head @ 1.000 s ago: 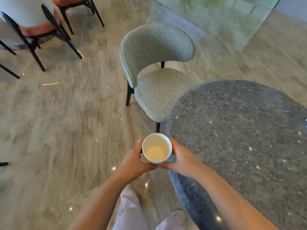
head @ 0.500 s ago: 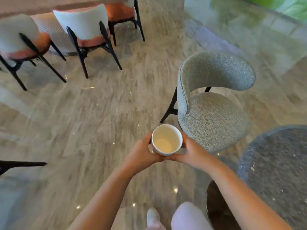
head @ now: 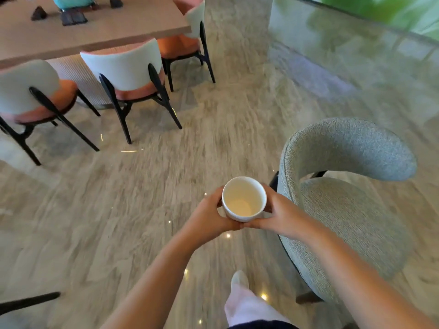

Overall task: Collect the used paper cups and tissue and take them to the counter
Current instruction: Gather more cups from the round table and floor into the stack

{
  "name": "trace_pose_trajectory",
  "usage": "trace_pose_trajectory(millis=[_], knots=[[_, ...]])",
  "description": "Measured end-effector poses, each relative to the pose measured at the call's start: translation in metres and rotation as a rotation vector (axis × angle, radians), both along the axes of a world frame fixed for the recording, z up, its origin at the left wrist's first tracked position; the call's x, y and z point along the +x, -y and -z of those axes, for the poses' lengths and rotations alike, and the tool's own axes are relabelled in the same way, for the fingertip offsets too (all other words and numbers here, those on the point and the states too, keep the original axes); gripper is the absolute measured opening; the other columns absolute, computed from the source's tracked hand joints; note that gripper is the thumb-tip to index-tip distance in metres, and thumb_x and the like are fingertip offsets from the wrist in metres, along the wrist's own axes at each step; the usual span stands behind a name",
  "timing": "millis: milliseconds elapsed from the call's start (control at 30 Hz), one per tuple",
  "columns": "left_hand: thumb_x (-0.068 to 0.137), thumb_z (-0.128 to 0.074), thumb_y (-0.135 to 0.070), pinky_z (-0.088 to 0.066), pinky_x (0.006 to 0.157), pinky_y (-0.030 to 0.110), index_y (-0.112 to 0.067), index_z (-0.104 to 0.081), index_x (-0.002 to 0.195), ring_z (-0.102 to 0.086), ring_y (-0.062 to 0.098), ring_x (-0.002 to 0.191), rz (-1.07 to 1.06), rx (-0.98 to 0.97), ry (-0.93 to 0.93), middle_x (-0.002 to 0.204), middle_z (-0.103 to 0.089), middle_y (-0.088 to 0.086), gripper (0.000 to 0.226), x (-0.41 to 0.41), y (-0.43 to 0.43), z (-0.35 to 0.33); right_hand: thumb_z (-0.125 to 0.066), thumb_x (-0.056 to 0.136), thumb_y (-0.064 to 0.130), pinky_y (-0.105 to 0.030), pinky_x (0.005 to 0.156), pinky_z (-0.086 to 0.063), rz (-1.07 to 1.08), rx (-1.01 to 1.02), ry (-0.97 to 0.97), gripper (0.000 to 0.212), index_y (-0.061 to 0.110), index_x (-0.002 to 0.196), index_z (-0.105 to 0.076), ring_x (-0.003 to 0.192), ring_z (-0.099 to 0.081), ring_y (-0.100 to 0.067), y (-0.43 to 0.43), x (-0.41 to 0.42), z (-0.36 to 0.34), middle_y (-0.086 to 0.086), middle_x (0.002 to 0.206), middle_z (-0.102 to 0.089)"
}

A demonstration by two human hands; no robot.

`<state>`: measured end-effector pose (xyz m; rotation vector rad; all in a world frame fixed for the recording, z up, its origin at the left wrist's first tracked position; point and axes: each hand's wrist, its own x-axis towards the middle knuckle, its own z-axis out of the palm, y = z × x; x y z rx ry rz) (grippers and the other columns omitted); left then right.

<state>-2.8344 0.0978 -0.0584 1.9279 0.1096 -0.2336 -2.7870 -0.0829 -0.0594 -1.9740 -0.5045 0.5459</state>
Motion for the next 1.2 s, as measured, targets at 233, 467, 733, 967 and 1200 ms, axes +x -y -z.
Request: trace_pose_trajectory(millis=[233,467,733,967,1200], knots=[[0.059,-0.084,-0.012,-0.048,0.088,0.026,-0.042,-0.05,0.112,-0.057,0.001,0.105,0.01,0.012,0.007,0.109,-0.062,-0.016,0.069,0.121,-0.038,-0.002,-0.083,0.063,0.029,-0.043,0.089,-0.052,0.032,0.023,-0.012,0.075,0.045,0.123,-0.041,0.112,-0.055,-0.003,-0.037,0.114,-0.003,0.018,0.119,-0.057],[0.059,-0.083,-0.011,-0.046,0.08,0.014,-0.05,-0.05,0.1,-0.058,-0.006,0.099,0.102,-0.015,-0.002,0.1,-0.063,-0.024,0.066,0.259,-0.085,0.013,-0.084,0.061,0.035,-0.025,0.096,-0.044,0.139,-0.02,-0.001,0.072,0.058,0.112,-0.038,0.111,-0.053,0.005,-0.08,0.237,0.011,0.026,0.118,-0.054],[0.057,-0.084,-0.017,-0.048,0.094,0.037,-0.035,-0.053,0.12,-0.058,0.003,0.107,0.343,0.0,-0.012,0.11,-0.064,-0.016,0.072,0.432,-0.114,0.002,-0.082,0.059,0.043,-0.016,0.092,-0.042,0.35,-0.025,-0.003,0.072,0.056,0.114,-0.038,0.11,-0.051,0.008,-0.107,0.366,-0.003,0.028,0.117,-0.053],[0.058,-0.084,-0.021,-0.046,0.09,0.028,-0.039,-0.053,0.118,-0.057,-0.001,0.105,0.542,-0.004,-0.038,0.108,-0.065,-0.019,0.07,0.56,-0.068,0.001,-0.081,0.065,0.037,-0.002,0.081,-0.039,0.542,-0.029,-0.045,0.071,0.053,0.117,-0.036,0.106,-0.048,0.017,-0.066,0.455,-0.007,0.031,0.117,-0.051],[0.053,-0.083,-0.026,-0.047,0.085,0.026,-0.039,-0.054,0.115,-0.059,0.0,0.102,0.716,-0.013,0.004,0.106,-0.066,-0.017,0.07,0.688,0.036,0.003,-0.081,0.065,0.034,-0.002,0.083,-0.039,0.7,-0.017,-0.005,0.069,0.055,0.112,-0.036,0.107,-0.046,0.017,0.023,0.555,-0.006,0.033,0.117,-0.047]])
